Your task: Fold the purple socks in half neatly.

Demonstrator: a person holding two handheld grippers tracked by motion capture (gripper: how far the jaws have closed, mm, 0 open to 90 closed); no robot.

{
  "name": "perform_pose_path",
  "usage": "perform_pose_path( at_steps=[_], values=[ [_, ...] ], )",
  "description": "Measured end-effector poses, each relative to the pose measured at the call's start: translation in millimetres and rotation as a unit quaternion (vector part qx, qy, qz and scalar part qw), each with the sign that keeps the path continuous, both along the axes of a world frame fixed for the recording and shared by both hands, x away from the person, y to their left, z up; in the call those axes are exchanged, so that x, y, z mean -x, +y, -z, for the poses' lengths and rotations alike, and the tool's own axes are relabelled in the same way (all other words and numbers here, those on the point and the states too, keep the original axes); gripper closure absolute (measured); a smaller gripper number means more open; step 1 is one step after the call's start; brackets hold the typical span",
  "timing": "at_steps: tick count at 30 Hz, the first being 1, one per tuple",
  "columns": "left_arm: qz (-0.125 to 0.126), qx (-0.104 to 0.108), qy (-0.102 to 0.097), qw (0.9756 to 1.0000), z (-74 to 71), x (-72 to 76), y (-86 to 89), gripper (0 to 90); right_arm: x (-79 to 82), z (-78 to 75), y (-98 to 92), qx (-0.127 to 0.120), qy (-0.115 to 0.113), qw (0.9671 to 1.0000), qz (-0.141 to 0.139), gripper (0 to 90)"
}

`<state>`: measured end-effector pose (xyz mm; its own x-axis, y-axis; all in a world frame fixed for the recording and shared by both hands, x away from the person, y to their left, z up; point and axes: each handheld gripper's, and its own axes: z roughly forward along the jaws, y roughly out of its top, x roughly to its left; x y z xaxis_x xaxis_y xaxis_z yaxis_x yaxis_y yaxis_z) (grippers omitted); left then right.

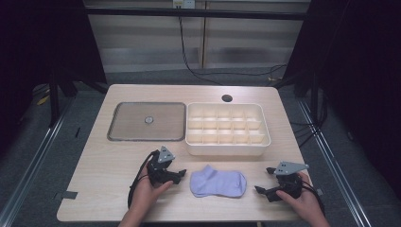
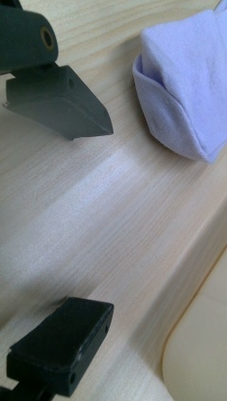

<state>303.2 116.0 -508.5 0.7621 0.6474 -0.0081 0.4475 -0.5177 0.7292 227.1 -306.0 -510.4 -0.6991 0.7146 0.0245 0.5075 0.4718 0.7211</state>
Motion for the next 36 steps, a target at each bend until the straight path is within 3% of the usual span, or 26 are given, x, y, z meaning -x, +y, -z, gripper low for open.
perform_pose_path(
  at_steps=[18,26,32,33,36],
  values=[
    [0.003,0.004,0.003,1.0,0.2,0.1,0.1,20.2,0.8,-0.1,-0.1,-0.003,0.0,1.0,0.007,13.8],
    [0.004,0.003,0.003,1.0,0.1,0.2,0.3,20.2,3.2,-4.4,1.3,-0.006,-0.006,0.9997,-0.022,27.5],
    [0.003,0.003,0.003,1.0,0.0,0.3,0.3,20.2,2.6,-8.2,6.0,-0.034,-0.006,0.9988,-0.034,36.0],
    [0.003,0.003,0.005,1.0,0.0,0.5,0.1,20.2,3.8,-9.0,8.1,-0.036,0.0,0.9986,-0.039,43.2],
    [0.001,-0.007,0.011,0.9999,-2.6,-0.1,-0.8,20.9,4.9,-9.3,9.6,-0.029,0.006,0.9987,-0.042,52.6]
  ],
)
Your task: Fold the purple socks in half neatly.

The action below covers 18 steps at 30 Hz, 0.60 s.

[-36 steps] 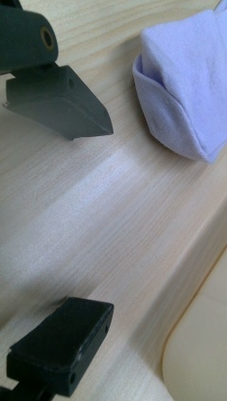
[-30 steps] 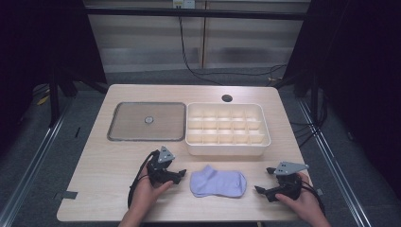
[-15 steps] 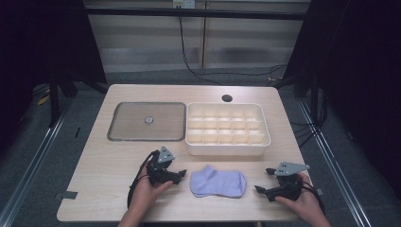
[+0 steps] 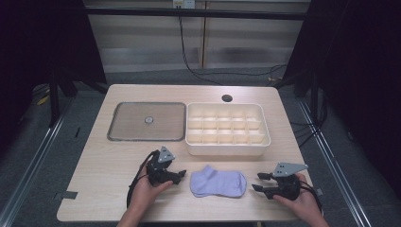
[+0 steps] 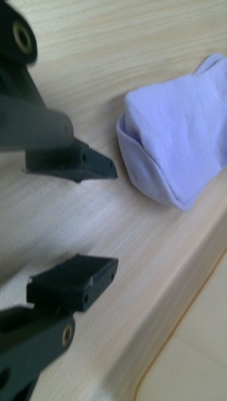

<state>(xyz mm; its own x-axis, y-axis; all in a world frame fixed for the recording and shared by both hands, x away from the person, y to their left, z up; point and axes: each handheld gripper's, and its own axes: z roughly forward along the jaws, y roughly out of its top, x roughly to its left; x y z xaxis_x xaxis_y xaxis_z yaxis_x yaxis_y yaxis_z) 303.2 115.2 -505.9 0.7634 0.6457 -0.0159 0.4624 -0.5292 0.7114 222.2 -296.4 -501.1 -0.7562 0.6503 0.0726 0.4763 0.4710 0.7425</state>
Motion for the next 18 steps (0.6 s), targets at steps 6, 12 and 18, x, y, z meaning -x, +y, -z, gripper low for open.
perform_pose_path(
  at_steps=[6,12,18],
  values=[
    [-0.003,-0.012,0.038,0.9992,-8.3,0.1,-4.8,25.4,0.8,-2.1,3.5,-0.01,0.006,0.9998,-0.018,65.4],
    [0.004,-0.015,0.063,0.9979,-17.5,1.9,-6.9,28.5,3.1,-3.1,7.1,-0.009,0.008,0.9994,-0.033,74.2],
    [0.009,-0.005,0.097,0.9952,-29.8,4.2,-14.7,34.2,5.1,-4.4,11.5,-0.004,0.008,0.9988,-0.048,82.2]
  ],
)
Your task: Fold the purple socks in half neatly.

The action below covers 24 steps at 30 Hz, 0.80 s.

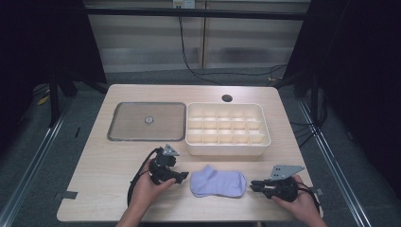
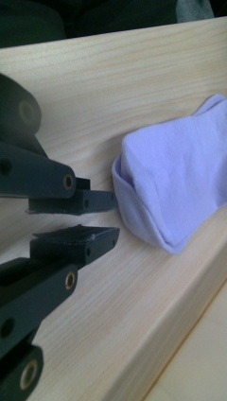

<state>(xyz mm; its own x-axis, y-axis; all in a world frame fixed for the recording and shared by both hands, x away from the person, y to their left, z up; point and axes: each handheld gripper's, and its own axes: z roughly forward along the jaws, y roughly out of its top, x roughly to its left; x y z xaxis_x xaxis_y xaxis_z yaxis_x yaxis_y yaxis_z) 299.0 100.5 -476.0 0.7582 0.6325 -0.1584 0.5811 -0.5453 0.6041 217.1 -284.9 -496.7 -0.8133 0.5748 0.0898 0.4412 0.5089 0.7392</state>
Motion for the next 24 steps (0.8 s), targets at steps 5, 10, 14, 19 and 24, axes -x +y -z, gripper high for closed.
perform_pose_path(
  at_steps=[5,10,14,19,24],
  values=[
    [0.005,0.006,0.039,0.9992,-2.8,-1.1,-4.5,40.3,1.1,1.3,5.9,0.004,0.006,0.9998,-0.017,86.8],
    [0.005,0.003,0.08,0.9968,-4.0,-2.4,-8.2,48.0,1.1,2.2,8.4,0.007,0.009,0.9997,-0.022,87.1],
    [0.009,-0.003,0.1,0.9949,-4.8,-3.2,-11.2,52.9,0.8,2.9,9.4,0.005,0.012,0.9996,-0.024,87.0],
    [0.013,-0.01,0.12,0.9927,-3.3,-3.7,-20.2,54.6,0.2,4.6,11.8,0.009,0.015,0.9995,-0.026,87.0],
    [0.01,-0.018,0.123,0.9922,0.5,-4.4,-25.1,54.6,-0.5,4.9,12.1,0.01,0.014,0.9995,-0.026,86.4]
  ],
)
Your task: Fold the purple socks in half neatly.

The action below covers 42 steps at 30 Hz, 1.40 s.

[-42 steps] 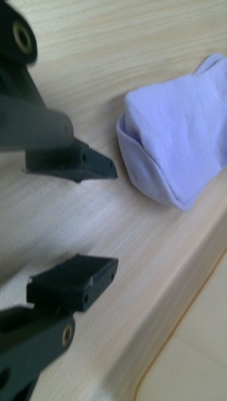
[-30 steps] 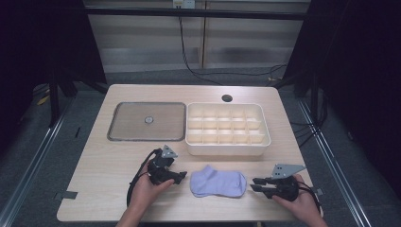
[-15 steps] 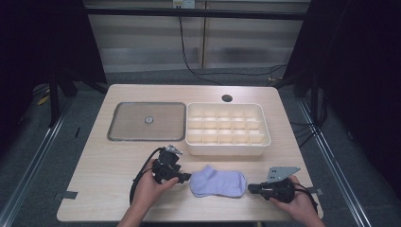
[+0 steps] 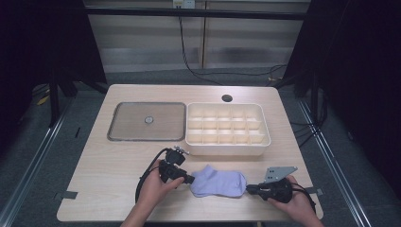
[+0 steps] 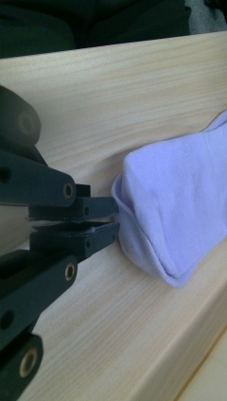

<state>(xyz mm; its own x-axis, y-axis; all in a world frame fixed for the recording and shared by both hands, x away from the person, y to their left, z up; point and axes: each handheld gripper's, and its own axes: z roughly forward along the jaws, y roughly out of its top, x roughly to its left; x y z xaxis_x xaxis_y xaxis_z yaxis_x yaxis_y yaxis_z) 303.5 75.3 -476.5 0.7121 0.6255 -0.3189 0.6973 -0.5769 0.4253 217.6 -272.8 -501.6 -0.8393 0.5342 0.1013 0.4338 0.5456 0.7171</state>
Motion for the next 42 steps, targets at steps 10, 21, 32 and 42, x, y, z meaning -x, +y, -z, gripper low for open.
perform_pose_path(
  at_steps=[10,21,32,42],
  values=[
    [0.005,-0.023,-0.015,0.9996,-1.2,8.8,-14.9,57.7,-0.5,-0.4,1.7,0.003,0.001,1.0,-0.001,86.4],
    [0.008,-0.081,-0.048,0.9955,-4.8,19.1,-33.7,63.8,-1.4,-0.6,3.9,0.004,0.002,1.0,0.006,85.7],
    [0.0,-0.055,-0.023,0.9982,-2.5,17.5,-30.3,82.6,-2.9,-0.1,4.3,0.002,0.003,1.0,0.006,85.7],
    [0.0,-0.002,0.022,0.9997,0.8,13.1,-21.1,83.5,-4.2,1.2,3.5,-0.006,0.004,0.9999,0.009,86.4]
  ],
)
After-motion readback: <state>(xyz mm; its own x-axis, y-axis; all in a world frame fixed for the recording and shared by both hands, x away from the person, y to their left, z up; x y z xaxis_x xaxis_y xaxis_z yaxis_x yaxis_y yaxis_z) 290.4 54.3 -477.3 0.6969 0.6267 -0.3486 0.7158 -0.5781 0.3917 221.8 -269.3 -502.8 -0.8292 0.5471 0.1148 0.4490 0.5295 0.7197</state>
